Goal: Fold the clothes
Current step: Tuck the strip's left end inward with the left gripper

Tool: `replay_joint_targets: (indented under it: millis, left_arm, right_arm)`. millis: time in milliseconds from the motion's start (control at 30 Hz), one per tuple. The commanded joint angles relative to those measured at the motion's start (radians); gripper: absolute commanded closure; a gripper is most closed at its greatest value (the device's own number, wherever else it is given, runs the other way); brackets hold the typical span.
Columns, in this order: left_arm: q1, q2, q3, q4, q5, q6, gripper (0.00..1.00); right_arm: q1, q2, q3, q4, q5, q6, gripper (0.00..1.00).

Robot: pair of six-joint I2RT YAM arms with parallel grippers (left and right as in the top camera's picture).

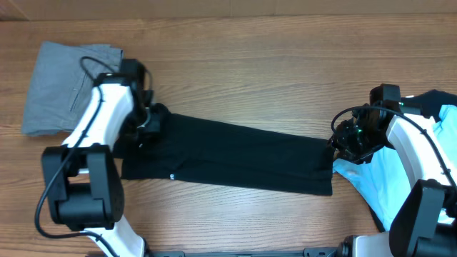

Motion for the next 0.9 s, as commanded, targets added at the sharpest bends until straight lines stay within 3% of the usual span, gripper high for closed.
replay_joint_targets:
  millis: [0, 200, 233, 300, 400, 567, 700, 867]
  left_arm:
    - [0.061, -0.053, 0.030, -0.023, -0.017, -0.048, 0.88]
    - [0.083, -0.053, 0.011, -0.036, -0.039, -0.037, 0.71]
    - [0.083, -0.053, 0.010, -0.035, -0.037, -0.037, 0.64]
    - [0.083, -0.053, 0.009, -0.035, -0.037, -0.037, 0.64]
    - [0.083, -0.053, 0.009, -0.007, -0.035, -0.037, 0.59]
    - [0.083, -0.053, 0.009, 0.100, 0.095, 0.006, 0.45]
    - [0.082, -0.050, -0.011, 0.193, 0.192, 0.060, 0.39]
    - [0.081, -0.002, -0.081, 0.282, 0.242, 0.061, 0.47]
  right_arm:
    - [-0.003, -0.002, -0.005, 0.015, -0.008, -0.003, 0.53]
    - [-0.003, -0.002, -0.007, 0.010, -0.008, -0.003, 0.53]
    - [-0.003, -0.002, -0.011, 0.011, -0.008, -0.003, 0.51]
    - [-0.004, -0.001, -0.031, 0.025, 0.013, 0.008, 0.49]
    - [-0.010, 0.002, -0.081, 0.119, 0.090, 0.111, 0.47]
    - [-0.008, 0.016, -0.175, 0.343, -0.004, 0.113, 0.48]
    - [-0.008, 0.016, -0.203, 0.438, -0.024, 0.102, 0.49]
    - [-0.008, 0.016, -0.203, 0.446, -0.014, 0.102, 0.76]
